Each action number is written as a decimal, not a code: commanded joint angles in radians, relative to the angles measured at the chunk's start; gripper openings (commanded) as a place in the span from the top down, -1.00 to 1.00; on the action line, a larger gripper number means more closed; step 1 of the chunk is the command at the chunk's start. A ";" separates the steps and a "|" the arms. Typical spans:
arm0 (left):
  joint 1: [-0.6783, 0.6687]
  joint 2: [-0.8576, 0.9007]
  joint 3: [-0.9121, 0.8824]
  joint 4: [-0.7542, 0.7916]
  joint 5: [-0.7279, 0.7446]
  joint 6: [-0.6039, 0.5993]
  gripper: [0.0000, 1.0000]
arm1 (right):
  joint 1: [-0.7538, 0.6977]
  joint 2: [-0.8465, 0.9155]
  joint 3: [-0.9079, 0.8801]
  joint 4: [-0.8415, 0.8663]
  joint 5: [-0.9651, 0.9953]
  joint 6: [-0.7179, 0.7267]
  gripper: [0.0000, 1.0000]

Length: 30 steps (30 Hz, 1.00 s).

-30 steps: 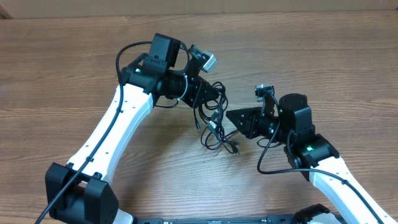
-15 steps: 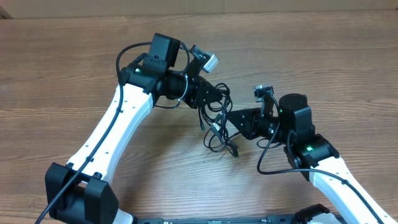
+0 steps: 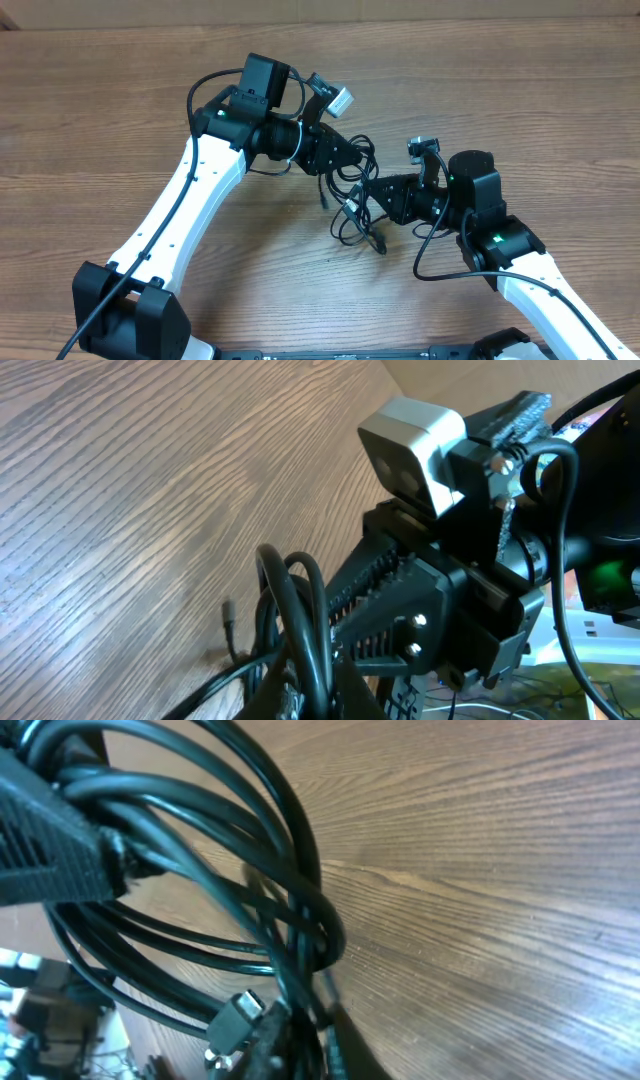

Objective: Untangle cables

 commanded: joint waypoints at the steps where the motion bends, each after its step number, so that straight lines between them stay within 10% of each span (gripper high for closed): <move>1: -0.009 -0.015 0.019 0.002 0.047 -0.013 0.92 | 0.000 0.000 -0.004 0.006 -0.005 -0.002 0.92; 19: 0.001 -0.015 0.019 -0.030 -0.198 -0.032 0.92 | -0.001 0.000 -0.004 -0.370 0.510 0.195 0.92; 25: 0.001 -0.015 0.019 -0.031 -0.198 -0.032 0.92 | -0.001 0.000 -0.004 -0.270 0.344 0.139 0.88; 28: -0.002 -0.015 0.019 -0.031 -0.195 -0.033 0.92 | 0.000 0.000 -0.004 -0.146 0.050 -0.021 0.34; 30: -0.002 -0.015 0.019 -0.031 -0.183 -0.033 0.91 | 0.000 0.000 -0.004 -0.093 -0.050 -0.057 0.33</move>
